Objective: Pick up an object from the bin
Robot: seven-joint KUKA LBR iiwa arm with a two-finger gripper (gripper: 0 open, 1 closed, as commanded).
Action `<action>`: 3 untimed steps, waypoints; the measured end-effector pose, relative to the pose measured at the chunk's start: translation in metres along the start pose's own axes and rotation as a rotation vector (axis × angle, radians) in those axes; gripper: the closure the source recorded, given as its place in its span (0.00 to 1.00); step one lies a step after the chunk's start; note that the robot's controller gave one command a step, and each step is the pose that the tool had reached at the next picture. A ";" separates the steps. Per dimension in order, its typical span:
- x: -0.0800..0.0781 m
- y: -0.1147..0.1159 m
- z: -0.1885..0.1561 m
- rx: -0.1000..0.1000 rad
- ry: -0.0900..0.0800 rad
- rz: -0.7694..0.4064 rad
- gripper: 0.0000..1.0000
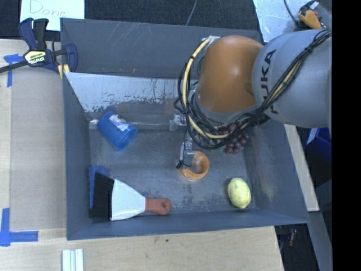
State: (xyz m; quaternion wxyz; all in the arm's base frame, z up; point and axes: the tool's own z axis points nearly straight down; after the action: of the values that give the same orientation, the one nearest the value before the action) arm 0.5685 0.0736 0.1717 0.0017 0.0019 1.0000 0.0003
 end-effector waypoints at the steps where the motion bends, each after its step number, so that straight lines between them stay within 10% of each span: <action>1: 0.000 0.000 0.000 0.000 0.000 0.000 0.00; 2: -0.022 -0.049 0.017 0.001 -0.007 -0.134 0.00; 3: -0.024 -0.044 -0.012 -0.001 -0.009 -0.102 0.00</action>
Offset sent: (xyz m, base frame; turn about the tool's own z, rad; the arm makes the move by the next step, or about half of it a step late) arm 0.0227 -0.0522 -0.0187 -0.1455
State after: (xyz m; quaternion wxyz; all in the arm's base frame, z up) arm 0.5924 0.0291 0.1834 0.0062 -0.0490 0.9988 0.0005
